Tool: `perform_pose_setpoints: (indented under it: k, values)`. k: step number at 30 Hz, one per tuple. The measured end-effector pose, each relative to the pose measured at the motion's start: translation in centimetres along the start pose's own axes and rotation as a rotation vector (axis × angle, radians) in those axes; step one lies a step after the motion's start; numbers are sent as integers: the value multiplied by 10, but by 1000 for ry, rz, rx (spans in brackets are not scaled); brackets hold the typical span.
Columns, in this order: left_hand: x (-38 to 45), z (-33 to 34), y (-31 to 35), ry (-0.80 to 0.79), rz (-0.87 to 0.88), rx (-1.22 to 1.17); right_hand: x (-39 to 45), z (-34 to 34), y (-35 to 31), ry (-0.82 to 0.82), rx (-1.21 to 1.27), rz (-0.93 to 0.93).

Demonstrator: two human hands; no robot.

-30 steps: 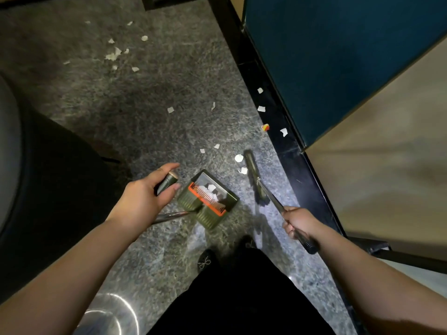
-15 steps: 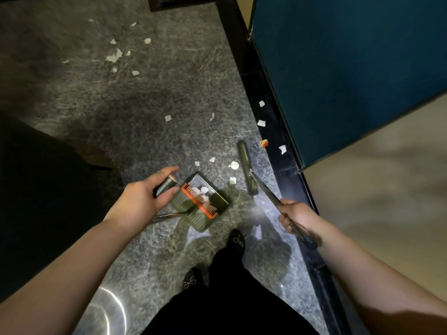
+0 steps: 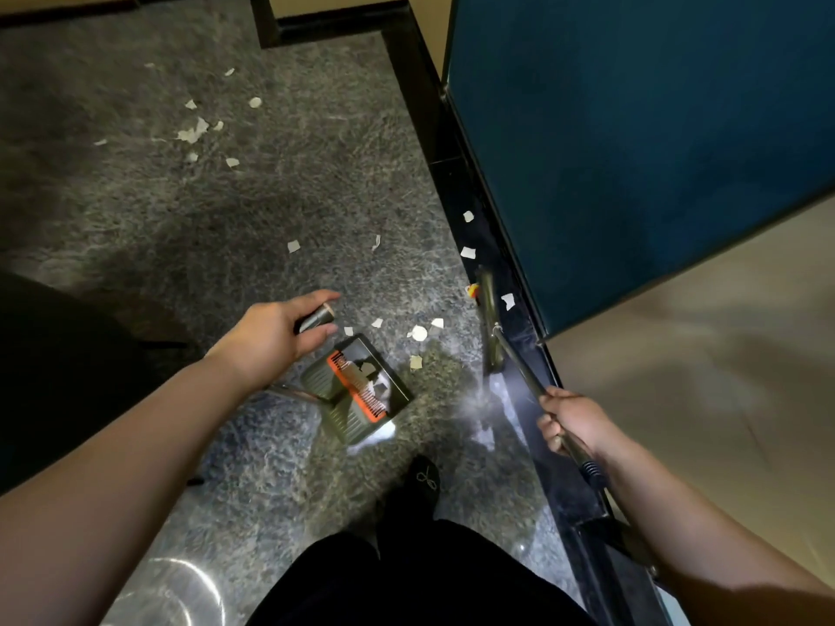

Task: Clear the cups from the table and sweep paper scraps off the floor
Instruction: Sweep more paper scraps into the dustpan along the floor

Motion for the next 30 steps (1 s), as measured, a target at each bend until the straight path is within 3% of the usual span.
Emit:
perform_pose_setpoints:
  k: [11,17,21,30]
  values:
    - [71,-6,38,-86,80,50,27,-7,-55,69,-45,-79]
    - [72,-10,32,-73,70,65,58,-10,-80,117,-107,-121]
    - [69,-5,29,-65,75,67,80,-8,-88,171,-293,-164]
    - [64,-4,19,-78,51,31,93,19,-89,119,-407,-104]
Point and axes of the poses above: each hand's wrist, its own x-axis towards the middle knuckle, its own z-axis out of the palm, y = z × x, the point moved 5 cm from there along x, towards the middle knuckle, and after that the axes turned 5 degrees about x, right-handed, at the moved point
